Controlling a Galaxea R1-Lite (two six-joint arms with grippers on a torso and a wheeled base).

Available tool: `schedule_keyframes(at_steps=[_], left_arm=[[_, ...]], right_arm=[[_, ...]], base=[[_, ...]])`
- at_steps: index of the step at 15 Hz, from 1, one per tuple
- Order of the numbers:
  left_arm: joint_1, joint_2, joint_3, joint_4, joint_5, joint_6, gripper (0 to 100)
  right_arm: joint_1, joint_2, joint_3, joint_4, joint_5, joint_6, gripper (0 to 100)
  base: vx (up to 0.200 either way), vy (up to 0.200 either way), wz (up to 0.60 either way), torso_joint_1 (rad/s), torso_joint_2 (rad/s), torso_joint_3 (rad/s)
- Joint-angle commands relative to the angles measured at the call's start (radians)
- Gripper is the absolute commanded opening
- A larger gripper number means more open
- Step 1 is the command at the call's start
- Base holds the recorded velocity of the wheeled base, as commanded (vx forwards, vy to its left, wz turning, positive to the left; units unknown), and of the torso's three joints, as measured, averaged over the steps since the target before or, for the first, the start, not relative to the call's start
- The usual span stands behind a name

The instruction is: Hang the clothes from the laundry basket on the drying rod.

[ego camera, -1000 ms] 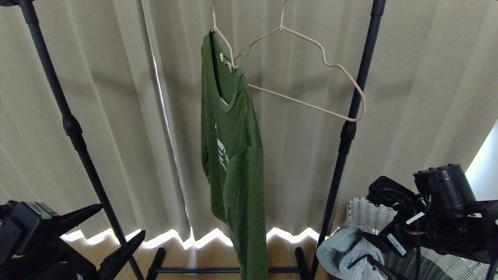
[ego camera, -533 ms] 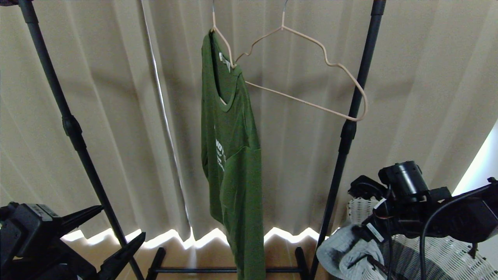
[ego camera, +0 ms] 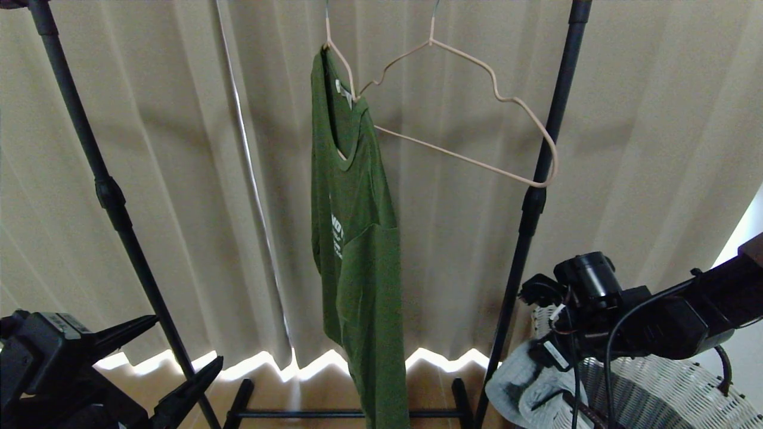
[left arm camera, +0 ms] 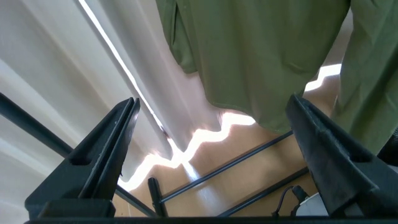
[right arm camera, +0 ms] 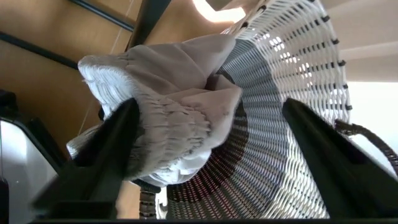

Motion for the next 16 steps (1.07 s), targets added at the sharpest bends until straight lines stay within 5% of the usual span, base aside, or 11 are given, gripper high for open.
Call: schedule_keyframes(at_steps=[1, 10, 16], left_arm=[[-0.003, -0.001, 0.001, 0.000, 0.000, 0.000, 100], [-0.006, -0.010, -0.005, -0.002, 0.001, 0.011, 100], [-0.004, -0.073, -0.002, 0.000, 0.001, 0.029, 100]], right_arm=[[0.000, 0.002, 0.001, 0.000, 0.001, -0.001, 0], [-0.001, -0.337, 0.045, 0.009, 0.004, 0.042, 0], [0.011, -0.477, 0.058, -0.004, 0.008, 0.045, 0]], base=[[0.000, 0.000, 0.00, 0.000, 0.00, 0.000], [0.000, 0.000, 0.00, 0.000, 0.00, 0.000], [-0.200, 0.000, 0.00, -0.002, 0.00, -0.001]])
